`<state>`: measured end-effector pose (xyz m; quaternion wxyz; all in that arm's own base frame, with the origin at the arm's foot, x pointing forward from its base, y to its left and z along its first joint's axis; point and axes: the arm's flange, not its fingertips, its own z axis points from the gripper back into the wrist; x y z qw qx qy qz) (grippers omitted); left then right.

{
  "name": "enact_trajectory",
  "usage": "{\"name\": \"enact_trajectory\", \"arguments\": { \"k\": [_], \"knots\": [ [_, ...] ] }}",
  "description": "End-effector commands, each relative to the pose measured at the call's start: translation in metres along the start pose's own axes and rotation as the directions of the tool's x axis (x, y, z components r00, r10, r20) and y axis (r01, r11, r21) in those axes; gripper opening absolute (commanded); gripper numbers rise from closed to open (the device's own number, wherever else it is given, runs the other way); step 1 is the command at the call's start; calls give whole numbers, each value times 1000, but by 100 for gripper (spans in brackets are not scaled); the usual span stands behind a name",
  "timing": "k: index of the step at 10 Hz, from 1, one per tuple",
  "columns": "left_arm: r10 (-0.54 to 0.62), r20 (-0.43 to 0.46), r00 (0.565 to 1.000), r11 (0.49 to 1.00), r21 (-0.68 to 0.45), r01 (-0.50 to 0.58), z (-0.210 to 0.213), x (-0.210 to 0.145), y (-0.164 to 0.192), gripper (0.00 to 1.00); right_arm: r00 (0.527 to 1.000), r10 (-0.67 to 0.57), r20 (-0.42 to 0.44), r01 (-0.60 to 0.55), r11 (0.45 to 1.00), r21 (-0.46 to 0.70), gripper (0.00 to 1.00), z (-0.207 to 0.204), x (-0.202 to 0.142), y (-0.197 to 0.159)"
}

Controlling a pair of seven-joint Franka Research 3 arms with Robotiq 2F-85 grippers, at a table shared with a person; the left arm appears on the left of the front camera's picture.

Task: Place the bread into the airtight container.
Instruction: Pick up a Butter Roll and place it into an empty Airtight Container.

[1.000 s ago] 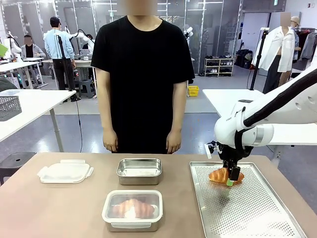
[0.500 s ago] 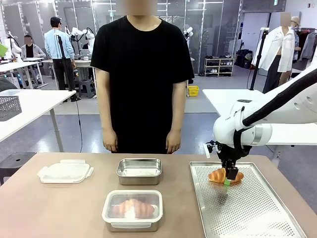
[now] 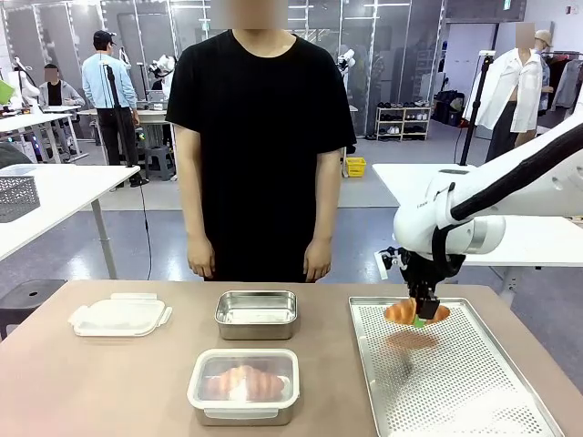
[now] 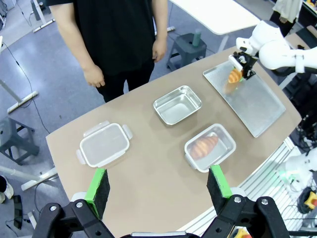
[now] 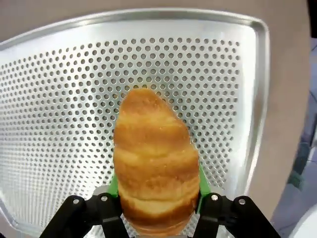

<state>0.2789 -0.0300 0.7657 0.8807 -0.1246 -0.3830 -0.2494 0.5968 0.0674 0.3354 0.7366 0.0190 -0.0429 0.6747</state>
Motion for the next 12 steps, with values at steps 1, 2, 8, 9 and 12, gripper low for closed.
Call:
{"name": "enact_trajectory", "arguments": {
  "k": [1,2,8,9,12],
  "knots": [
    [-10,-2,1000,1000,-4,9,1,1,0,100,1000,-22,-12,22,999,-25,62,51,22,21],
    [-10,-2,1000,1000,-4,9,1,1,0,100,999,-30,-17,29,999,-21,62,68,40,28],
    [-10,-2,1000,1000,-4,9,1,1,0,100,999,-31,-35,29,998,-50,62,104,204,54],
    [-10,-2,1000,1000,-4,9,1,1,0,100,998,-17,-54,13,998,-61,62,100,238,55],
    [-10,-2,1000,1000,-4,9,1,1,0,100,999,-4,-52,2,999,-43,62,79,308,50]
  ]
}}
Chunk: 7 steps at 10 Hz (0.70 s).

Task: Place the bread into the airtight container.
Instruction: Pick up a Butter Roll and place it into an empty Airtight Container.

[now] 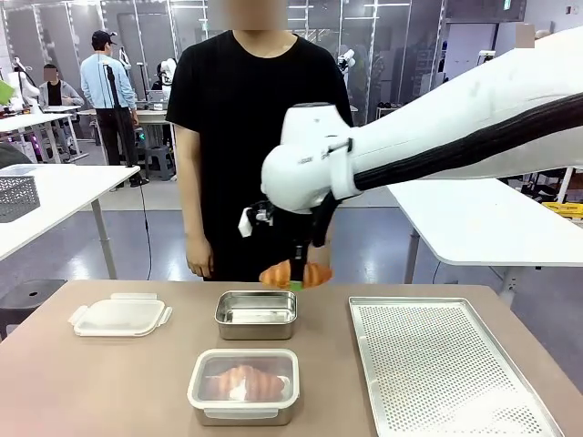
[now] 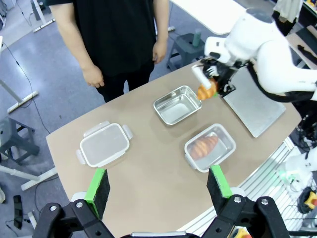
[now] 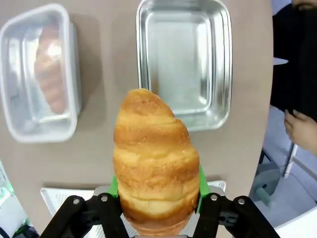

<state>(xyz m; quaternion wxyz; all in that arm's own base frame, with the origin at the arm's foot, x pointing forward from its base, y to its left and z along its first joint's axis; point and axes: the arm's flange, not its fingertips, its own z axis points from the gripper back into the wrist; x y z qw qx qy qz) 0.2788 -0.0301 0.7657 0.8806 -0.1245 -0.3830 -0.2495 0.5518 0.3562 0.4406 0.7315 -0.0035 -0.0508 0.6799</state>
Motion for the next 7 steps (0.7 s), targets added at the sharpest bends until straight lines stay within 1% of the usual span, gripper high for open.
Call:
{"name": "enact_trajectory", "arguments": {
  "k": [1,4,7],
  "knots": [
    [-9,-2,1000,1000,-4,9,1,0,0,100,999,-23,-33,24,999,22,62,-16,36,-23],
    [-9,-2,1000,1000,-4,9,1,0,0,100,998,-43,-35,44,999,26,62,-47,72,-33],
    [-9,-2,1000,1000,-4,9,1,0,0,100,998,-45,-41,46,998,33,62,-72,88,-44]
  ]
}}
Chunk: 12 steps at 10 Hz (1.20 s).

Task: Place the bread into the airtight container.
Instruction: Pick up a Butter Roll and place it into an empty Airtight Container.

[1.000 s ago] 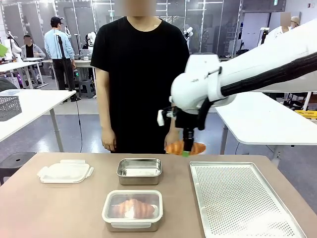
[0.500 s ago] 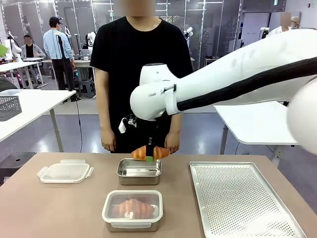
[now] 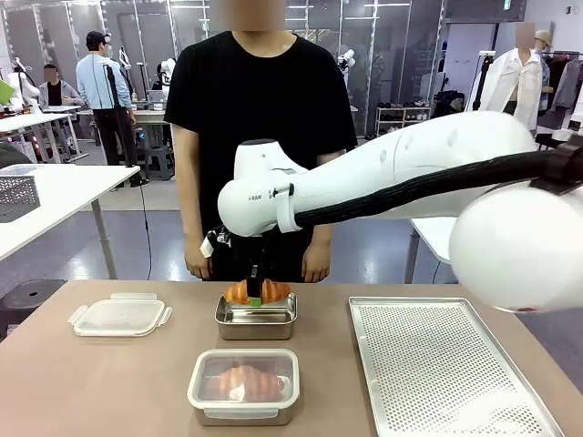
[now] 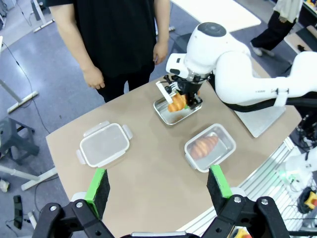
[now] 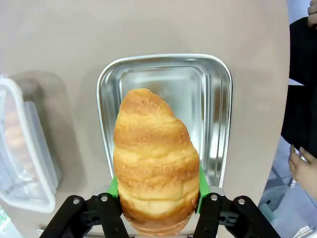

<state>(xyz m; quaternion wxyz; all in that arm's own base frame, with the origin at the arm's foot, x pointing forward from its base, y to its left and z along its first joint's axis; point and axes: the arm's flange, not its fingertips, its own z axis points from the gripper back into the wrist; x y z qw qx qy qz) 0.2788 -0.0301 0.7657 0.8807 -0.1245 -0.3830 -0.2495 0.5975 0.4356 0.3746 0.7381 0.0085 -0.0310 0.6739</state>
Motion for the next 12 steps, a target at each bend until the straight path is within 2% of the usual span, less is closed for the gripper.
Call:
{"name": "enact_trajectory", "arguments": {
  "k": [1,5,6,8,12],
  "knots": [
    [-9,-2,1000,1000,-5,9,1,0,0,100,1000,-18,-21,17,1000,-9,62,-2,11,-11],
    [-9,-2,1000,1000,-5,9,1,0,0,100,999,-33,-14,33,999,11,62,-17,12,-21],
    [-9,-2,1000,1000,-5,9,1,0,0,100,1000,-26,-16,27,1000,15,69,-17,13,-19],
    [-9,-2,1000,1000,-5,9,1,0,0,100,999,-41,-24,41,999,15,100,-19,14,-20],
    [-9,-2,1000,1000,-5,9,1,0,0,100,999,-27,-19,28,999,17,100,-17,12,-18]
  ]
}}
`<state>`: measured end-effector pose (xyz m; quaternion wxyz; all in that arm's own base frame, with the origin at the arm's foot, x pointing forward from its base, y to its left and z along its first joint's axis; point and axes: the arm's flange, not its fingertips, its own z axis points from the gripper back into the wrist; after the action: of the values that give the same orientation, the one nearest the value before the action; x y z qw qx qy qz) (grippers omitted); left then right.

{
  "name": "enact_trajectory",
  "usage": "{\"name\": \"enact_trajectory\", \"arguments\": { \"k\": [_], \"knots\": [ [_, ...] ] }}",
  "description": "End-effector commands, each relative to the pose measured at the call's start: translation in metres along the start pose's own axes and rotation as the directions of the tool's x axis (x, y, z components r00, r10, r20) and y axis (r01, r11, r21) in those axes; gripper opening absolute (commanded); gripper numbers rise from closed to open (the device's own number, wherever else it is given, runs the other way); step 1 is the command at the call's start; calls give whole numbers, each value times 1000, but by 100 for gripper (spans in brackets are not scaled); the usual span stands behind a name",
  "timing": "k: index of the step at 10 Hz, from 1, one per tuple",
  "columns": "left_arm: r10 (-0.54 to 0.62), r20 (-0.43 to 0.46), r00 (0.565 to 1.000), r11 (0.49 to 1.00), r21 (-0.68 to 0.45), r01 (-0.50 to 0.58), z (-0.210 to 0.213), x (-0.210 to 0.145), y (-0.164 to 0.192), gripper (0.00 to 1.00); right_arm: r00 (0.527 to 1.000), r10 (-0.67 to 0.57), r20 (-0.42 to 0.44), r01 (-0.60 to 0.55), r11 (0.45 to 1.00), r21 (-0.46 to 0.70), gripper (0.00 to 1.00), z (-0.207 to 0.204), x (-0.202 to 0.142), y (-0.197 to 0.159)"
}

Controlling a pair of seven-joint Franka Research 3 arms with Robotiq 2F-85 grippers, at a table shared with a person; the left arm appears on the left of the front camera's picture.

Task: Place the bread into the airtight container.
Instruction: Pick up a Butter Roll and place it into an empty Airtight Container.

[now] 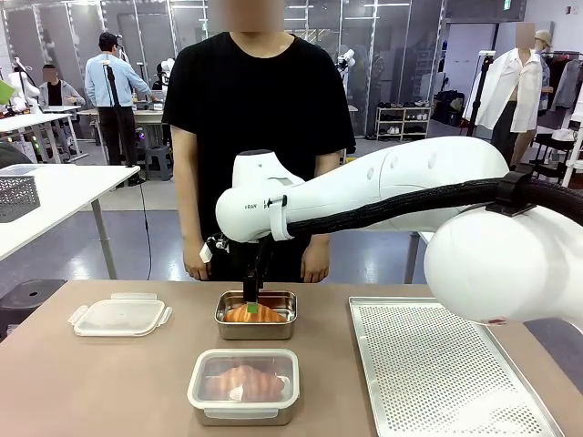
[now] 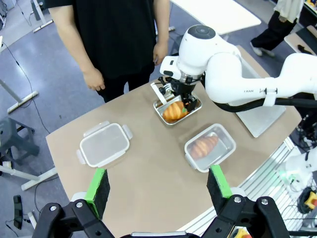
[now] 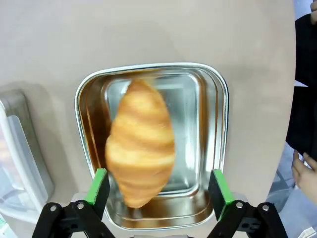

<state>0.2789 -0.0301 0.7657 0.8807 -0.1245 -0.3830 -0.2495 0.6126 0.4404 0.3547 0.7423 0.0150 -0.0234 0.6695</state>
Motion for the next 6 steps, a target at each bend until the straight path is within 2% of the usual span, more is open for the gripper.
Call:
{"name": "enact_trajectory", "arguments": {
  "k": [1,2,3,6],
  "knots": [
    [-9,-2,1000,1000,-5,9,1,0,0,100,1000,-15,-20,15,1000,-11,100,4,7,-2],
    [-9,-2,1000,1000,-5,9,1,0,0,100,1000,12,-29,-12,1000,-7,100,4,6,2],
    [-9,-2,1000,1000,-5,9,1,0,0,100,1000,1,0,-1,1000,0,100,0,0,0],
    [-9,-2,1000,1000,-5,9,1,0,0,100,1000,1,0,-1,1000,0,100,0,0,0]
  ]
}}
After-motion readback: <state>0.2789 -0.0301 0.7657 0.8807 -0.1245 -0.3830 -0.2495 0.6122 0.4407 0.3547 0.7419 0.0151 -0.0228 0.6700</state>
